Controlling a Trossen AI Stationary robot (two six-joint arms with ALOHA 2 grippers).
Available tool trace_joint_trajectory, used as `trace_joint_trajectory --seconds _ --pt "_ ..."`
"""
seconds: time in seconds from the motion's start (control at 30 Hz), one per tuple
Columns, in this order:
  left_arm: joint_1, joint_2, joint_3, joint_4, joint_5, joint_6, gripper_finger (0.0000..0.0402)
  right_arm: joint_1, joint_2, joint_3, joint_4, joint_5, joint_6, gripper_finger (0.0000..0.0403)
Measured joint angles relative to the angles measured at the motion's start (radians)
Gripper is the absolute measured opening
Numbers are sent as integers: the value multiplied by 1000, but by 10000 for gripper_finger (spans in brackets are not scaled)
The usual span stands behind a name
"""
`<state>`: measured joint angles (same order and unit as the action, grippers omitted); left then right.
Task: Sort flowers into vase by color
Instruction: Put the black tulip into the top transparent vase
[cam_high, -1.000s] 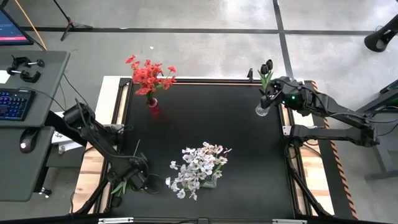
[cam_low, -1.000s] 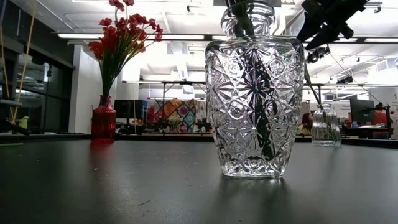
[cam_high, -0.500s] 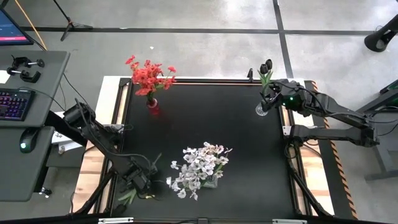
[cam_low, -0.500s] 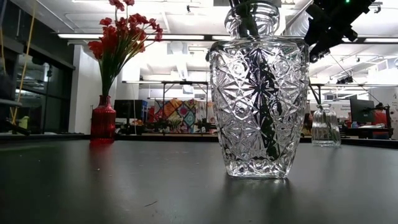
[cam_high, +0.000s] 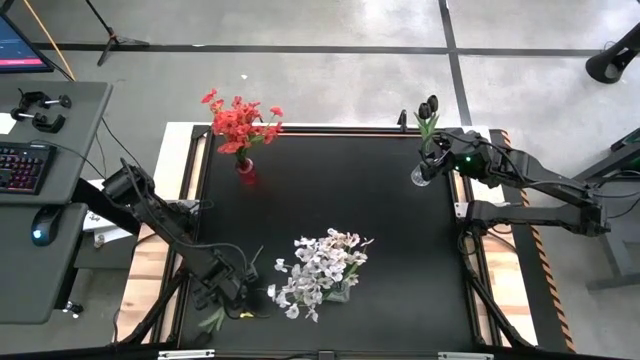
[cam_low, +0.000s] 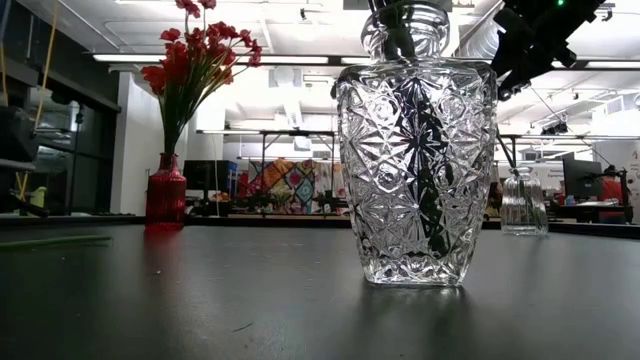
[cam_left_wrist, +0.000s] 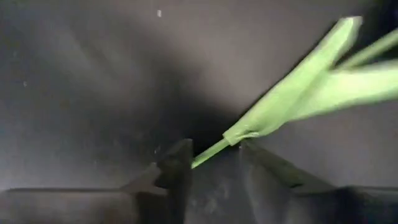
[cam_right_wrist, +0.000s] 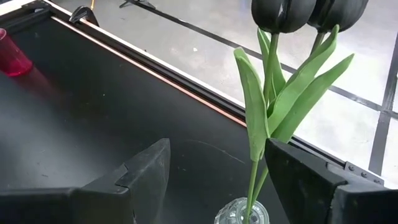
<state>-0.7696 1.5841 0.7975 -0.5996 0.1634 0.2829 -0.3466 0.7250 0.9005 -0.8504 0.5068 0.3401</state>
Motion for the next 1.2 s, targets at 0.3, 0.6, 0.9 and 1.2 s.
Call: trace_joint_trajectory --seconds 0.3,0.6,0.9,1.2 --pt "92 -5 1 -6 16 -96 12 0 0 0 -7 1 22 252" --pt "205 -168 0 -61 -28 -126 1 0 0 0 -7 1 21 252" --pt "204 -369 0 -80 49 -221 1 0 0 0 -7 2 19 252" --pt "107 -249 0 -77 -33 -103 81 0 0 0 -8 5 22 252"
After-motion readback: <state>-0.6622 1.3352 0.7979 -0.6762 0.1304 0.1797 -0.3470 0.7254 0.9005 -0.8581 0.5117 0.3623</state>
